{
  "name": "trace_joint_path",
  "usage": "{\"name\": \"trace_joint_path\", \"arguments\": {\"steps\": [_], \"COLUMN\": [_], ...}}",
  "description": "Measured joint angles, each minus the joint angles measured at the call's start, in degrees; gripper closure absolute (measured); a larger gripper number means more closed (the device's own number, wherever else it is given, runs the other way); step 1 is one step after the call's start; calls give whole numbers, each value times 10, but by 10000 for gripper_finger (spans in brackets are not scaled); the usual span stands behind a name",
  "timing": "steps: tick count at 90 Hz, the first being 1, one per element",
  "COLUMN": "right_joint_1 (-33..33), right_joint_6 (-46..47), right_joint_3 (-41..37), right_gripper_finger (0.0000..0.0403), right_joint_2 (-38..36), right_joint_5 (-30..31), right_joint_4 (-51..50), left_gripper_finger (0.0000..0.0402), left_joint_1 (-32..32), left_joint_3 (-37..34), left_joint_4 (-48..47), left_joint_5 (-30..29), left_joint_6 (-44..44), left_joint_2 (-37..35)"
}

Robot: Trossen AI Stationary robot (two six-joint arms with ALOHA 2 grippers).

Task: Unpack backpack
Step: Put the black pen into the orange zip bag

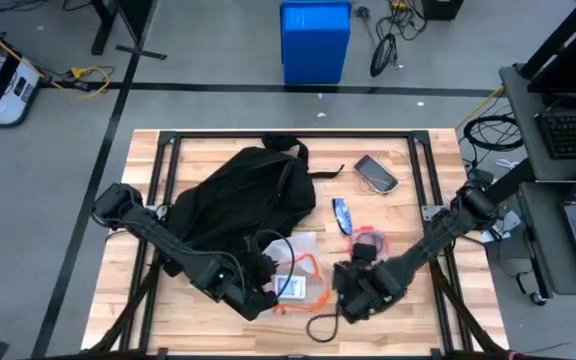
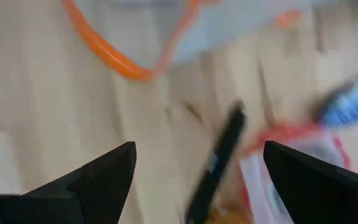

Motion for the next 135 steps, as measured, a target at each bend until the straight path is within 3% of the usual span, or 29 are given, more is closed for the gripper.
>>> {"name": "trace_joint_path", "arguments": {"steps": [34, 55, 79, 116, 135], "right_joint_1": [6, -6, -9, -26, -43], "right_joint_6": [104, 134, 153, 126, 91], "right_joint_3": [-105, -175, -214, -217, -217], "right_gripper_finger": [67, 67, 69, 145, 169], "right_joint_2": [0, 0, 0, 0, 0], "right_joint_5": [7, -34, -55, -99, -99], "right_joint_4": [25, 119, 145, 189, 258], "left_gripper_finger": [402, 402, 402, 402, 402], "left_joint_1": [-5, -12, -12, -12, -12], "left_joint_3": [0, 0, 0, 0, 0], "left_joint_4": [0, -1, -1, -1, -1], "left_joint_5": [2, 2, 5, 6, 7], "left_joint_6": [-26, -21, -15, -14, -14], "left_joint_2": [0, 0, 0, 0, 0]}}
